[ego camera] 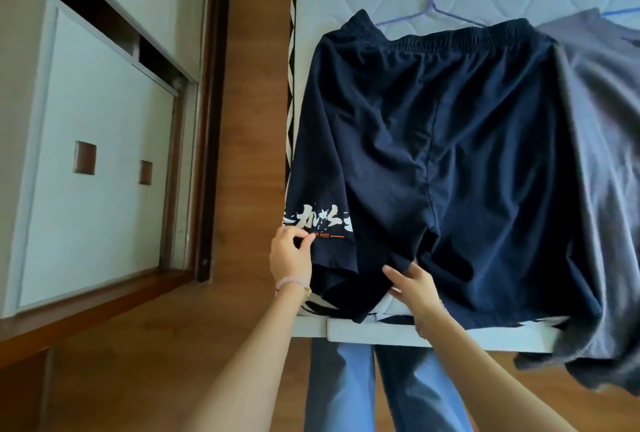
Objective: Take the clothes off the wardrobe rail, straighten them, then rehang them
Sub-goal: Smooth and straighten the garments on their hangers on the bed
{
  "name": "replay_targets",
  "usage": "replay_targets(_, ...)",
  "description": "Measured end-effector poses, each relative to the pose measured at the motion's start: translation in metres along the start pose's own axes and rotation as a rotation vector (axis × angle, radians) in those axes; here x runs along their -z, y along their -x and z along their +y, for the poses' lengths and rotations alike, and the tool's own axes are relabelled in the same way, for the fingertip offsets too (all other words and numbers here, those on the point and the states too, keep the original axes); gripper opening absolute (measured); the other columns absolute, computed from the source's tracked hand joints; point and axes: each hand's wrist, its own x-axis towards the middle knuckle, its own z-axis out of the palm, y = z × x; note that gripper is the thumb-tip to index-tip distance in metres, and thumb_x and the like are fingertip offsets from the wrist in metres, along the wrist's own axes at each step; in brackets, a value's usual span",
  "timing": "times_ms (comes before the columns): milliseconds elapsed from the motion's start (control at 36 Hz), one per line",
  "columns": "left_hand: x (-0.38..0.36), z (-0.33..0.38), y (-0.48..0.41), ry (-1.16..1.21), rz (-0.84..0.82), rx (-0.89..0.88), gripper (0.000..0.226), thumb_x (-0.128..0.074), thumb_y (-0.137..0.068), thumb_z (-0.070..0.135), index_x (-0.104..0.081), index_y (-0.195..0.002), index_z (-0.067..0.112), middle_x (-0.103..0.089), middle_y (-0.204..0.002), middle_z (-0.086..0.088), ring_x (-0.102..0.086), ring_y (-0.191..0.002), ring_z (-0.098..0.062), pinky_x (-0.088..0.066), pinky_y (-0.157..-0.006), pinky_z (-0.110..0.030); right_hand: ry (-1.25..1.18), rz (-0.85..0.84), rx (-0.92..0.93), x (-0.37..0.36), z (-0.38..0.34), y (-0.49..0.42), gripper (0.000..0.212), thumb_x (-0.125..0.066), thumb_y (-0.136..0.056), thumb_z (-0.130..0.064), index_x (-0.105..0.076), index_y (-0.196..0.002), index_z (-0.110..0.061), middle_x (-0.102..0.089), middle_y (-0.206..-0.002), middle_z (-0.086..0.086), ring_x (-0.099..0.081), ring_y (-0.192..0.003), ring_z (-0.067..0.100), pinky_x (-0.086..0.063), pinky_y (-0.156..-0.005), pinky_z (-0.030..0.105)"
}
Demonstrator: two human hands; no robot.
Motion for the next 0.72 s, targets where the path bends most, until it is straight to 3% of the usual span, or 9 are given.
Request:
replay_targets(111, 0.033, -0.012, -0.015, 0.375, 0.009, 0.219, 0.005, -0.063, -0.089, 0.008, -0.064, -0.086, 0.005, -0.061, -0.077, -0.002, -0.054, -0.081, -0.019, -0.043, -0.064, -0.016, -0.013, -0.046, 0.012, 0.009, -0.002, 0.007, 0.02, -0.059, -0.091, -0.018, -0.063, -0.109, -0.013, -0.071, -0.105, 0.004, -0.067, -0.1, 0.02, -0.051, -0.086, 0.029)
replay_targets(250, 0.064, -0.037, -0.039, 0.797, 0.004, 0.608, 0.026, -0.05, -0.094, 0.001, -0.06, -0.075, 0.016, -0.063, -0.087, -0.012, -0.059, -0.083, -0.026, -0.048, -0.074, -0.034, -0.027, -0.06, 0.038, 0.016, -0.005, 0.01, 0.017, -0.057, -0.092, -0.016, -0.062, -0.107, -0.009, -0.071, -0.104, 0.006, -0.067, -0.098, 0.02, -0.052, -0.082, 0.026)
replay_targets(333, 0.079, -0.048, -0.053, 0.925, -0.047, 0.659, 0.019, -0.05, -0.098, 0.006, -0.06, -0.083, 0.014, -0.063, -0.09, -0.012, -0.06, -0.081, -0.025, -0.051, -0.072, -0.035, -0.02, -0.052, 0.032, 0.019, -0.003, 0.003, 0.019, -0.06, -0.089, -0.021, -0.059, -0.099, -0.005, -0.069, -0.105, 0.017, -0.066, -0.097, 0.021, -0.053, -0.086, 0.031)
replay_targets(417, 0.087, -0.052, -0.058, 0.93, -0.175, 0.62, 0.02, -0.044, -0.102, 0.017, -0.06, -0.092, 0.014, -0.072, -0.09, -0.006, -0.062, -0.086, -0.019, -0.051, -0.074, -0.032, -0.005, -0.049, 0.021, 0.023, 0.0, -0.006, 0.038, -0.066, -0.077, -0.037, -0.052, -0.09, -0.005, -0.051, -0.118, 0.032, -0.059, -0.086, 0.023, -0.054, -0.09, 0.036)
replay_targets(472, 0.087, -0.048, -0.057, 0.907, -0.296, 0.62, 0.027, -0.04, -0.104, 0.029, -0.061, -0.095, 0.015, -0.076, -0.085, 0.001, -0.063, -0.09, -0.016, -0.051, -0.078, -0.031, -0.022, -0.05, 0.013, 0.023, 0.0, -0.01, 0.039, -0.064, -0.082, -0.032, -0.054, -0.101, 0.001, -0.057, -0.118, 0.027, -0.064, -0.097, 0.027, -0.052, -0.094, 0.039)
replay_targets(556, 0.082, -0.039, -0.054, 0.769, -0.456, 0.594, 0.033, -0.05, -0.098, 0.041, -0.063, -0.115, 0.016, -0.07, -0.112, -0.003, -0.062, -0.107, -0.018, -0.051, -0.09, -0.035, -0.087, -0.049, -0.028, 0.019, -0.003, -0.009, 0.041, -0.062, -0.087, -0.026, -0.054, -0.124, -0.008, -0.063, -0.123, 0.008, -0.062, -0.109, 0.023, -0.05, -0.093, 0.035)
replay_targets(639, 0.075, -0.039, -0.052, 0.468, -0.451, 0.504, 0.041, -0.065, -0.09, 0.031, -0.057, -0.127, 0.014, -0.061, -0.127, -0.003, -0.055, -0.12, -0.023, -0.047, -0.101, -0.043, -0.13, -0.125, -0.038, 0.016, -0.008, -0.001, 0.033, -0.063, -0.088, -0.018, -0.058, -0.12, -0.013, -0.067, -0.113, 0.002, -0.064, -0.103, 0.017, -0.05, -0.083, 0.028)
replay_targets(722, 0.071, -0.042, -0.048, 0.346, -0.336, 0.408, 0.031, -0.066, -0.09, 0.019, -0.061, -0.12, 0.012, -0.064, -0.123, -0.008, -0.058, -0.118, -0.028, -0.051, -0.097, -0.04, -0.12, -0.168, -0.063, 0.013, -0.01, 0.005, 0.035, -0.066, -0.085, -0.013, -0.057, -0.119, -0.012, -0.068, -0.112, 0.003, -0.065, -0.102, 0.018, -0.049, -0.089, 0.031)
